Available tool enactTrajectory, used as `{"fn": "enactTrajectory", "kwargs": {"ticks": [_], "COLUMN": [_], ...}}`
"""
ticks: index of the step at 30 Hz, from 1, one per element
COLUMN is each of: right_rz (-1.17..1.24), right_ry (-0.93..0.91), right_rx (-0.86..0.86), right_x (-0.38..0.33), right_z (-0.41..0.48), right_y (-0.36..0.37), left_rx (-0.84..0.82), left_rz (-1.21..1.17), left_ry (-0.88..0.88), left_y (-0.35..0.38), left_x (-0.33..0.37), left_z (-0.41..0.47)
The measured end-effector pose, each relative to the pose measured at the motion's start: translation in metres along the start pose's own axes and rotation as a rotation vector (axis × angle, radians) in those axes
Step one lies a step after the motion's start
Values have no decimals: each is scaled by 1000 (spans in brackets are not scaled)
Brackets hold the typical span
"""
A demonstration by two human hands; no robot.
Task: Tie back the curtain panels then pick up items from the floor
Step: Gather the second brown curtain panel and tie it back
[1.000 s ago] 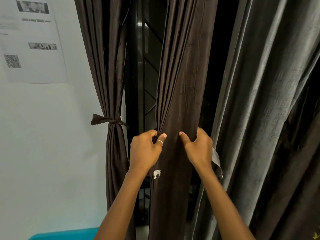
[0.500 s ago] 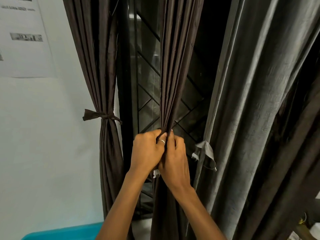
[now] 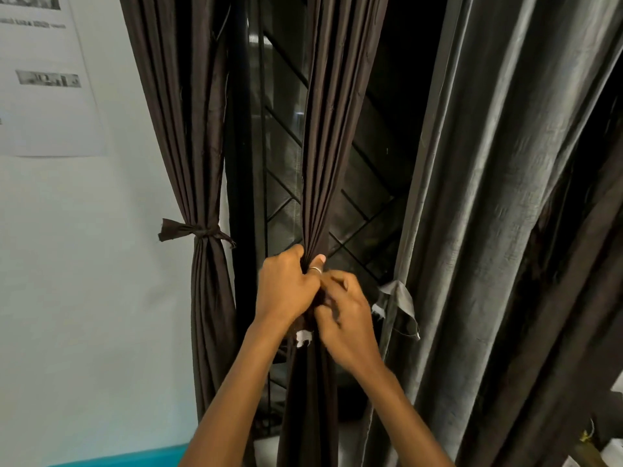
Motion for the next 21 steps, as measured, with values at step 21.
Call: {"fn": "enactTrajectory", "kwargs": {"ticks": [21], "right_rz": [499], "right_ry": [381], "right_rx": [-578], "right_x": [33], "right_z": [103], "right_y": [-59], "left_rx": [-504], "left_rz": [-727], "left_ry": [-35], "left_y": [-8], "left_x": [-12], "left_z": [8]}}
Point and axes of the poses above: each hand's wrist, its own z-axis towards the middle knuckle, its own y-axis out of the palm, x = y × z, the point moved 5 cm from there along z, towards the middle knuckle, and after that the axes turned 5 degrees about y, right-handed, at the moved point
